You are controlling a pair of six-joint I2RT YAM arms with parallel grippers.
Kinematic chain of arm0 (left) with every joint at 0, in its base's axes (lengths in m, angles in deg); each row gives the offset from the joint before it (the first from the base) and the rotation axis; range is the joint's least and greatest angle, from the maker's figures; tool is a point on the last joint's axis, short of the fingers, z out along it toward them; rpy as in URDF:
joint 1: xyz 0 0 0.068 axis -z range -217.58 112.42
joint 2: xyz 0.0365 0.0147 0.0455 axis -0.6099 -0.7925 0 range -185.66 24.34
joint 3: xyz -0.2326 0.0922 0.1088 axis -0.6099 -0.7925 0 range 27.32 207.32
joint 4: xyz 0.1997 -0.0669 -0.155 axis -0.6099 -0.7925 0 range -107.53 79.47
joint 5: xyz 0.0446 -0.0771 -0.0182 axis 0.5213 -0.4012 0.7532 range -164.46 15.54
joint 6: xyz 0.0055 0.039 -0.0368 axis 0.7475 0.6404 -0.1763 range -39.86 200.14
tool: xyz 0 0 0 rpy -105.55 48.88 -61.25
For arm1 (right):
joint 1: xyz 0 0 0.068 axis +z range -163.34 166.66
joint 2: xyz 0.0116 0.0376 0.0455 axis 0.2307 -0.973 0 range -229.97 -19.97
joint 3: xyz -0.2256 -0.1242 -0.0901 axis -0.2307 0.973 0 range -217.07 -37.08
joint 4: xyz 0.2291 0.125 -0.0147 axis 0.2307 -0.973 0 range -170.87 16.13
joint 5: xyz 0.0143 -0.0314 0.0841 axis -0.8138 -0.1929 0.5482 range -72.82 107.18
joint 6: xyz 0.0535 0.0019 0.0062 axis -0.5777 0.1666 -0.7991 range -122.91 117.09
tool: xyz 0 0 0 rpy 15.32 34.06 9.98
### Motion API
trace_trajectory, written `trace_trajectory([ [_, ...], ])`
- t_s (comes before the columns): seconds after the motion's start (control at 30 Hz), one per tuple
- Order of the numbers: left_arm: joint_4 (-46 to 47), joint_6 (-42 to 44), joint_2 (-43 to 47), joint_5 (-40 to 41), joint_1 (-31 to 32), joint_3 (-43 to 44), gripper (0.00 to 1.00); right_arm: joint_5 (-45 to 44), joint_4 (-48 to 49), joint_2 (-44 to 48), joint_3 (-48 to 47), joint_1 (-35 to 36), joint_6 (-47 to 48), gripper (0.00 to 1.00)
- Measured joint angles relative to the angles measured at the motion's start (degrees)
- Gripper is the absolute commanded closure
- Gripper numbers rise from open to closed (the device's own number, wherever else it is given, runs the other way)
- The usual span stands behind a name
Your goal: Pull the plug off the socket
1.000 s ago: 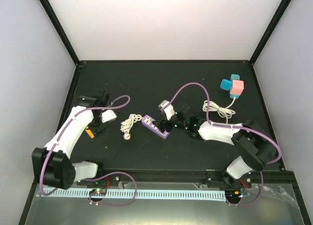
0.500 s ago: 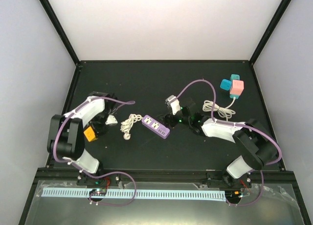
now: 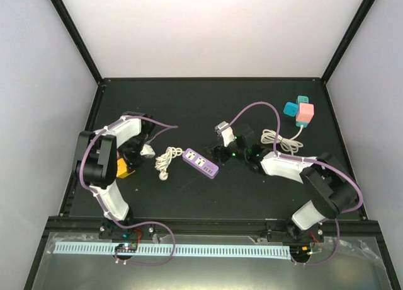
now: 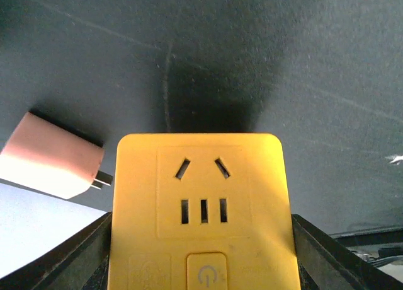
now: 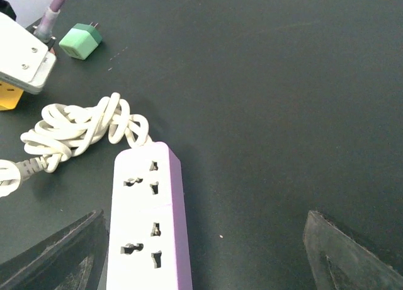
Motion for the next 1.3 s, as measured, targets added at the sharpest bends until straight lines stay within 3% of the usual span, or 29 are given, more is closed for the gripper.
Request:
trace_trajectory([
  [0.27,-0.1,-0.5,-1.5,-4.4,0.0,4.2,0.26,0.8,0.0,0.0,0.0,0.0,0.1,0.09],
  [0.37,-0.2,-0.6,-1.2,-7.7,0.0,6.2,0.04,1.5,-0.1,0.0,0.0,0.0,0.8,0.07],
  [0.4,-0.2,-0.5,-0.9,-8.7,0.0,6.9,0.02,1.6,-0.3,0.0,0.0,0.0,0.9,0.06],
  [0.5,-0.7,-1.0,0.8,-12.9,0.0,9.1,0.01,1.9,-1.7,0.0,-0.5,0.0,1.7,0.00],
  [0.83,-1.7,-2.1,8.6,-22.8,0.0,13.5,0.01,1.5,-8.0,0.5,-4.4,1.1,8.0,0.00],
  [1.3,0.8,-7.8,19.0,-34.1,0.0,13.8,0.01,-11.6,-19.3,-7.4,-10.6,14.5,16.6,0.00],
])
